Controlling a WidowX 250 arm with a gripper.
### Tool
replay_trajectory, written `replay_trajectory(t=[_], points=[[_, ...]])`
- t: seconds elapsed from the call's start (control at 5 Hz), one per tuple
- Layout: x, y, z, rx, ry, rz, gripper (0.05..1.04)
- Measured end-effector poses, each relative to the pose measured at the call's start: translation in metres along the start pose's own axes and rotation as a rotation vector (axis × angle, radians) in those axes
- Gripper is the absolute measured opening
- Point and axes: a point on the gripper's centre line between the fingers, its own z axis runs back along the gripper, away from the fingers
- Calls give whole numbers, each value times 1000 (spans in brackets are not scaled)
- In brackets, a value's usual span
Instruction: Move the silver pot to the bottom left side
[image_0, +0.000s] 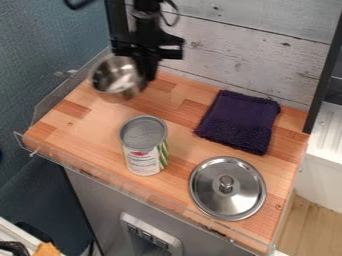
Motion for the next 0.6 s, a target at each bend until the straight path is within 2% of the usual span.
replay_trajectory(t=[0.4,0.6], points=[[-45,21,-23,14,76,-36,82],[-51,22,-28,21,71,-38,82]])
